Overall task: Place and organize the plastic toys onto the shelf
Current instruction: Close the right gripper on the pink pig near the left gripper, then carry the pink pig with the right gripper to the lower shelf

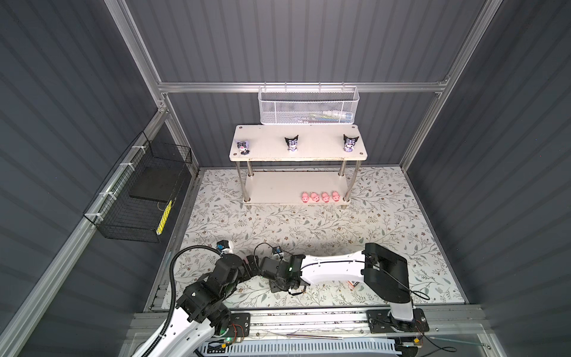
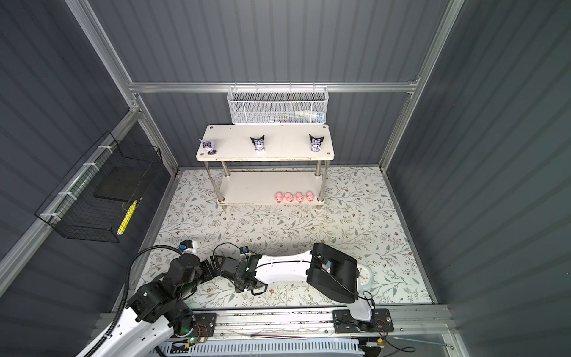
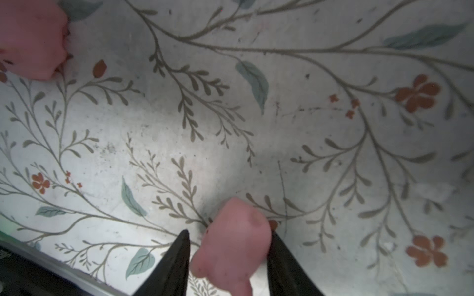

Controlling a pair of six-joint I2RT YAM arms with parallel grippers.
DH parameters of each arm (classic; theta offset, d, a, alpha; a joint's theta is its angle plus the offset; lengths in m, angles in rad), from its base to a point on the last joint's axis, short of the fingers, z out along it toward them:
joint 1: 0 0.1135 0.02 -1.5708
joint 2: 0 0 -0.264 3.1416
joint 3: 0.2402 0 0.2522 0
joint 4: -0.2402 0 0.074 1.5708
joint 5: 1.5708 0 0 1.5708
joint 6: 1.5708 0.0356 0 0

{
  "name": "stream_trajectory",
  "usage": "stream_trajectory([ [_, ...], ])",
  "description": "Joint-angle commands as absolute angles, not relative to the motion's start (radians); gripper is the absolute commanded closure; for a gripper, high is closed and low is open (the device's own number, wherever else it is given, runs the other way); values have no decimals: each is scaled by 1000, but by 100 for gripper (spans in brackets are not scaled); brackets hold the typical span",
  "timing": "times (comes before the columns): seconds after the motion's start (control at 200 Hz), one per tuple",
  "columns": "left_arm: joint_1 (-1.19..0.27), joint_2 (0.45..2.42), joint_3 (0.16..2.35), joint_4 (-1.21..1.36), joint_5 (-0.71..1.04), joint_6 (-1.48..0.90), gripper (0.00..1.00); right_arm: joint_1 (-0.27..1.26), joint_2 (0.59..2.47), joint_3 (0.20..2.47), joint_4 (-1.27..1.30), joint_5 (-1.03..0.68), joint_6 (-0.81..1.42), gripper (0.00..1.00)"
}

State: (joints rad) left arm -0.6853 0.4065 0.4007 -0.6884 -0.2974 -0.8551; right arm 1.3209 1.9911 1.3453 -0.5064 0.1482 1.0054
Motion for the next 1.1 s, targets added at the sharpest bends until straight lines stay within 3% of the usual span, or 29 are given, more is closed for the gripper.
stream_trajectory([
  [0.0,-681,422,393,-688,-327,-863,0,1309,2012,1370,-537,153,996,57],
  [0.095,-681,439,397,-681,-335,-860,0,1309,2014,1374,-544,155,984,65],
  [0.275,-681,477,426,-672,-362,-835,0,1273,1990,1370,-568,170,951,69],
  [0.725,-680,766,712,-584,-360,-629,0,1030,1869,1466,-618,216,671,70],
  [0.936,-659,954,836,-494,-313,-522,0,893,1925,1583,-588,177,543,69],
  [1.096,-562,1051,876,-438,-202,-487,0,809,2020,1718,-577,140,469,69],
])
